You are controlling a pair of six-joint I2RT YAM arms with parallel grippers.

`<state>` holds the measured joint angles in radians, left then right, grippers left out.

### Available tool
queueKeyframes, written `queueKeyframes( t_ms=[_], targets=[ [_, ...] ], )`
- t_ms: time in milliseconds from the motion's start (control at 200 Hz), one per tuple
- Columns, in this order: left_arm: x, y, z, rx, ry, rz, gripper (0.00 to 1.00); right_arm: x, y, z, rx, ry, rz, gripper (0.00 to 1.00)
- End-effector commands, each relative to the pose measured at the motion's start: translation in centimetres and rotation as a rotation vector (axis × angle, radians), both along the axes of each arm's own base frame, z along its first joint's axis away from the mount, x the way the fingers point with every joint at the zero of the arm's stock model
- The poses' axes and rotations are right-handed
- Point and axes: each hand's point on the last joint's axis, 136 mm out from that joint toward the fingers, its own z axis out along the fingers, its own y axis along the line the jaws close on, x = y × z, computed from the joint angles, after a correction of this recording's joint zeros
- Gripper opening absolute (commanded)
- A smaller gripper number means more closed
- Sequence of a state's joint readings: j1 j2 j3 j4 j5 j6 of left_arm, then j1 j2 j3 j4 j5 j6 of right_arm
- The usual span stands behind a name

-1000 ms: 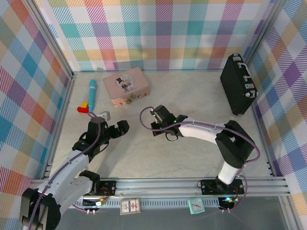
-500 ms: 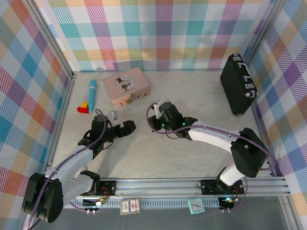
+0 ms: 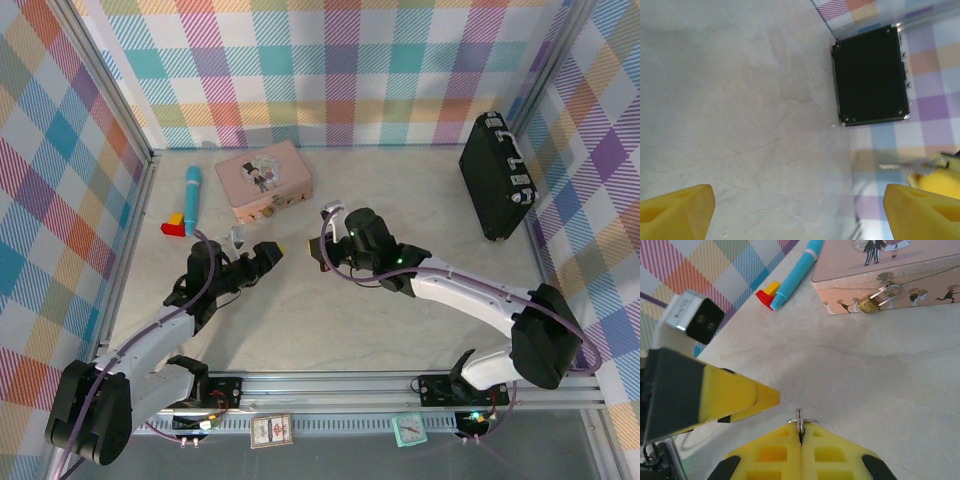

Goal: Unlock the padlock with the key

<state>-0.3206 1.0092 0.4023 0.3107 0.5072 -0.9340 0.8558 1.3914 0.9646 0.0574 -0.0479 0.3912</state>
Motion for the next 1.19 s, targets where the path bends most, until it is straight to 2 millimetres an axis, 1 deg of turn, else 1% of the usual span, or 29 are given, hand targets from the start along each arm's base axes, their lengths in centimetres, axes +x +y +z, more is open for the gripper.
queueKeyframes(
  t_ms=[0,75,145,215,285,345,510,595,730,825,1055,1190],
  targets=[
    [0.5,-0.5,1.7,-0.238,0.144,0.1,0.88,-0.8,0.2,1.8,0.105,0.007,0.018,0.0],
    [0.4,-0.6,2.6,-0.313,0.174,0.131,0.87,-1.2,0.5,2.2,0.14,0.013,0.033,0.0],
    [0.2,-0.7,3.7,-0.356,0.182,0.155,0.86,-1.5,1.0,2.1,0.156,0.02,0.049,0.0],
    [-0.3,-0.8,4.7,-0.36,0.186,0.174,0.85,-1.9,1.5,1.9,0.166,0.026,0.065,0.0],
    [-0.9,-1.0,5.1,-0.355,0.193,0.188,0.84,-2.3,2.0,1.9,0.178,0.029,0.081,0.0],
    [-1.3,-1.4,5.5,-0.37,0.187,0.189,0.79,-2.5,2.3,2.0,0.191,0.034,0.09,0.0],
    [-2.0,-2.0,5.3,-0.376,0.206,0.191,0.77,-3.3,3.2,2.5,0.23,0.033,0.131,0.0],
    [-2.0,-2.6,5.8,-0.402,0.201,0.178,0.76,-3.7,3.7,2.6,0.246,0.039,0.156,0.0],
    [-2.0,-4.0,7.0,-0.412,0.178,0.133,0.73,-4.2,4.3,2.3,0.262,0.051,0.166,0.0],
    [-2.0,-4.8,7.4,-0.43,0.171,0.115,0.7,-4.4,4.5,2.1,0.284,0.06,0.174,0.0],
    [-1.9,-5.4,8.1,-0.449,0.157,0.103,0.64,-4.6,4.4,1.3,0.28,0.067,0.169,0.0],
    [-2.0,-5.6,8.5,-0.457,0.147,0.098,0.64,-4.7,4.5,0.7,0.279,0.076,0.17,0.0]
  ],
)
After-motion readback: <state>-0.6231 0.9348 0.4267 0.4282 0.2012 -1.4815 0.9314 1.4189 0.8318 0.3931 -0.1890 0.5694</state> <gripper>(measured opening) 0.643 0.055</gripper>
